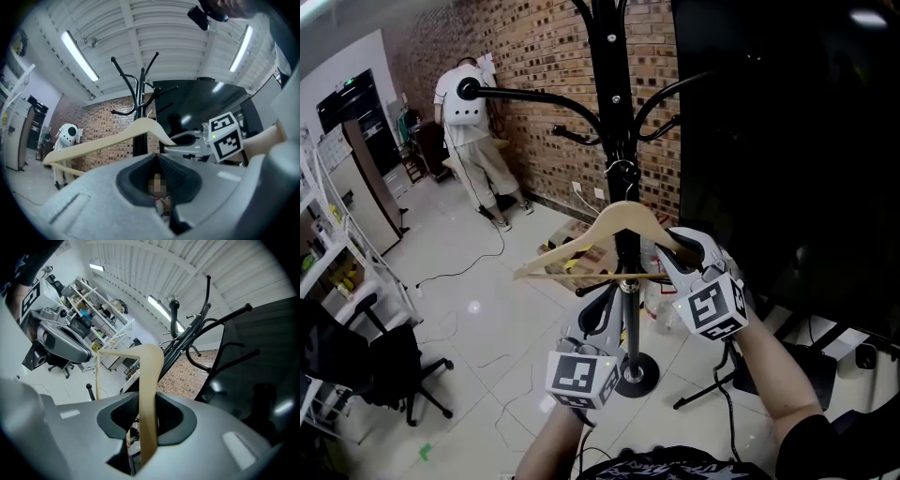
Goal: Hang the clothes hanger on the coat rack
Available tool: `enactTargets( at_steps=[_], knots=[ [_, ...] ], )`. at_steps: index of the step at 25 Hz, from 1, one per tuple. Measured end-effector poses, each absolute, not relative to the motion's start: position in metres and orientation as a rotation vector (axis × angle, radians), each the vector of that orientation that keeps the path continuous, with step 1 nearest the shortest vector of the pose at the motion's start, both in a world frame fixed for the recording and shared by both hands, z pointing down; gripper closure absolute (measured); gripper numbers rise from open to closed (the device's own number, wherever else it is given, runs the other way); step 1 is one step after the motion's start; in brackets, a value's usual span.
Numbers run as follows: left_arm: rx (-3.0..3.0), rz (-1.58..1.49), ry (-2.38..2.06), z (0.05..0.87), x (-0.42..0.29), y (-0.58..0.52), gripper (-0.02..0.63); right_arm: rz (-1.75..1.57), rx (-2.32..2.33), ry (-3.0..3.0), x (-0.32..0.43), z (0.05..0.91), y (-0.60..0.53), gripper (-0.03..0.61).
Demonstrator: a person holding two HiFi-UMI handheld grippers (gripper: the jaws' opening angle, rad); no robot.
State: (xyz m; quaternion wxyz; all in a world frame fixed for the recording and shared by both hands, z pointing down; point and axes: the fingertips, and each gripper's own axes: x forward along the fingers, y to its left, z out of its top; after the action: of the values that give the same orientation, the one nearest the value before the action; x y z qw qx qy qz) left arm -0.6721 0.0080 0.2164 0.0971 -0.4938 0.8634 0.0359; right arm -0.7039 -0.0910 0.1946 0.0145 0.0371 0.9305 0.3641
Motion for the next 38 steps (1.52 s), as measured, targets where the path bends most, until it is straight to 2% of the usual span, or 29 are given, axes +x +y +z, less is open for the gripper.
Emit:
enactTargets(
  at_steps=[10, 16, 26, 34, 38],
  knots=[
    [-1.448, 0.128, 2.557, 0.217, -0.679, 0.011, 0.609, 1.099, 0.026, 2.824, -0.706, 0.193, -0.089, 0.466],
    [-1.443, 0.130, 2.565, 0.213, -0.677, 0.013, 0.609, 0.944, 0.037, 2.837, -0.700, 0.186, -0.090, 0.422],
    [-1.469, 0.116, 2.549, 0.214, -0.669, 0.010, 0.609, 0.931, 0.076, 2.847, -0.692, 0.189, -0.086, 0.357],
    [-1.440, 0.111, 2.550, 0.210, -0.657, 0.023, 0.609, 0.911, 0.012, 2.696, -0.648, 0.167, -0.074, 0.356],
    [-1.438, 0.126, 2.551, 0.202, -0.648, 0.026, 0.609, 0.762, -0.026, 2.669, -0.620, 0.149, -0.069, 0.401]
  ],
)
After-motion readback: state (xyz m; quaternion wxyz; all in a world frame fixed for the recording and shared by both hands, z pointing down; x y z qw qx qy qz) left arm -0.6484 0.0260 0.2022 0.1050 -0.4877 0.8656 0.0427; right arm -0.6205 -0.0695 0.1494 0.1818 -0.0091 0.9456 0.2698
